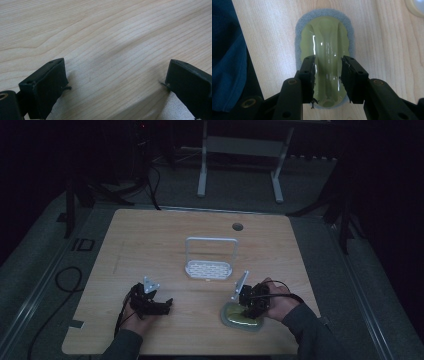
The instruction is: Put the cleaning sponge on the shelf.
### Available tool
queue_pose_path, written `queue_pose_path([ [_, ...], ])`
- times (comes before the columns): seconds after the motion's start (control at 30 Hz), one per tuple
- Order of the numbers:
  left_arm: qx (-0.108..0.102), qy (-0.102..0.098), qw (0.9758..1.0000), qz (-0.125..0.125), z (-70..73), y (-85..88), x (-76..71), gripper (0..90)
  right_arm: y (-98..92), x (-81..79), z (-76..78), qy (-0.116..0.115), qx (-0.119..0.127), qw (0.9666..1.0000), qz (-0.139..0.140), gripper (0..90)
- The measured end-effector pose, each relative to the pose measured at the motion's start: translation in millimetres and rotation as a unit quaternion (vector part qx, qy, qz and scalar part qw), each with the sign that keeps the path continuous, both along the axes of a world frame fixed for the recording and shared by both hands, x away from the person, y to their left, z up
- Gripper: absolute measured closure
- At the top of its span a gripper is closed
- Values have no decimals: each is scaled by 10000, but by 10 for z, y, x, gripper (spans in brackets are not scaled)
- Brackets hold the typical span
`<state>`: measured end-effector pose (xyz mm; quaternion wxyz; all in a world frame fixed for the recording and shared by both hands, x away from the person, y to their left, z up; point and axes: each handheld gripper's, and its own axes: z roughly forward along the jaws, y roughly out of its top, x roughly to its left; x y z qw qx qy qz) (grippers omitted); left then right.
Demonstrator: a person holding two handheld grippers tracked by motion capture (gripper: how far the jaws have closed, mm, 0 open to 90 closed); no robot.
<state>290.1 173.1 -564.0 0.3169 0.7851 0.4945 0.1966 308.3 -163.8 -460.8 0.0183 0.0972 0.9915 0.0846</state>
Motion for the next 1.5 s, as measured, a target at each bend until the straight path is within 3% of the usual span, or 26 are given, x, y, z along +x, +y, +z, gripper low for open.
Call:
queue_pose_path([
  [0.2, -3, -9, 10000, 3, -2, -1, 0, 36, 36, 2, -47, 85, -228, 9997, 92, 649],
  [0.93, -3, -9, 10000, 4, -1, -1, 0, 35, 169, 82, -113, 304, -669, 9968, 317, 706],
  [1.5, 1, 0, 10000, 2, 0, 0, 0, 36, 231, 58, 2, -27, -499, 9974, 513, 713],
])
